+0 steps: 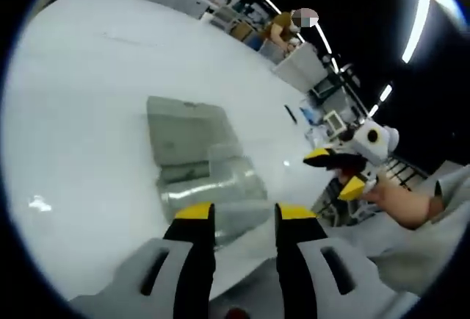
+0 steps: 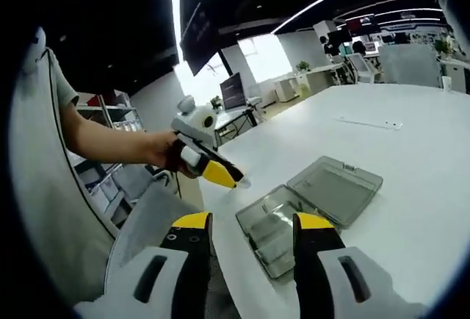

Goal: Insert the divider into the dual guide fixture by aligning both edges with the guide slots and pushing it downward to the bottom, including one-sided entry, uneven engagement, binding, and posture correction.

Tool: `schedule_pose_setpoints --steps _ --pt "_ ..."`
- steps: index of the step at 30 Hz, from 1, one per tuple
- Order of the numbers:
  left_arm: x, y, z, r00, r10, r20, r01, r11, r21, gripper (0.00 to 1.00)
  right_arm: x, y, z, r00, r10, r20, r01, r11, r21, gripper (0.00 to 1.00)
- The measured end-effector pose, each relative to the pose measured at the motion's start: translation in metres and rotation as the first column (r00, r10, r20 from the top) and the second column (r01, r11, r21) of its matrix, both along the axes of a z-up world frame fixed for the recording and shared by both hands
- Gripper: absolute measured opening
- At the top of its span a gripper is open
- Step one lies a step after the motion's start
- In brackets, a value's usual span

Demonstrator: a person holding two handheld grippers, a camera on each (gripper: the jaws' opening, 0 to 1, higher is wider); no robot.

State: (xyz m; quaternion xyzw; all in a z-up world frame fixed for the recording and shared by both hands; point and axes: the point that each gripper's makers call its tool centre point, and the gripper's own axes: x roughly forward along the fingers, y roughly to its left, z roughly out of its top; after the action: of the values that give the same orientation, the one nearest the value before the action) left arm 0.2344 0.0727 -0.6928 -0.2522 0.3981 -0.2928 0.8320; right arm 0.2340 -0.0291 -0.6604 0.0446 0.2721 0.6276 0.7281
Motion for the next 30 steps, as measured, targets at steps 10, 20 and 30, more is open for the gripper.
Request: schedule_pose_setpoints --steps 10,20,30 --pt "-0.01 -0.023 0.007 0.997 -0.069 0.026 0.071 0.995 -0.067 0.29 0.001 0.007 0.01 0.996 0.019 -0.091 -0.01 0.995 0.098 0.41" --pt "-0.012 -0.047 0.022 0.987 -0.135 0.083 0.145 0.98 -0.134 0.29 0.001 0.014 0.016 0.984 0.03 -0.174 0.001 0.984 0.179 0.41" --pt "-0.015 -0.068 0.031 0.974 -0.186 0.128 0.209 0.956 -0.203 0.29 -0.001 0.021 0.025 0.976 0.051 -0.214 0.002 0.971 0.24 0.42"
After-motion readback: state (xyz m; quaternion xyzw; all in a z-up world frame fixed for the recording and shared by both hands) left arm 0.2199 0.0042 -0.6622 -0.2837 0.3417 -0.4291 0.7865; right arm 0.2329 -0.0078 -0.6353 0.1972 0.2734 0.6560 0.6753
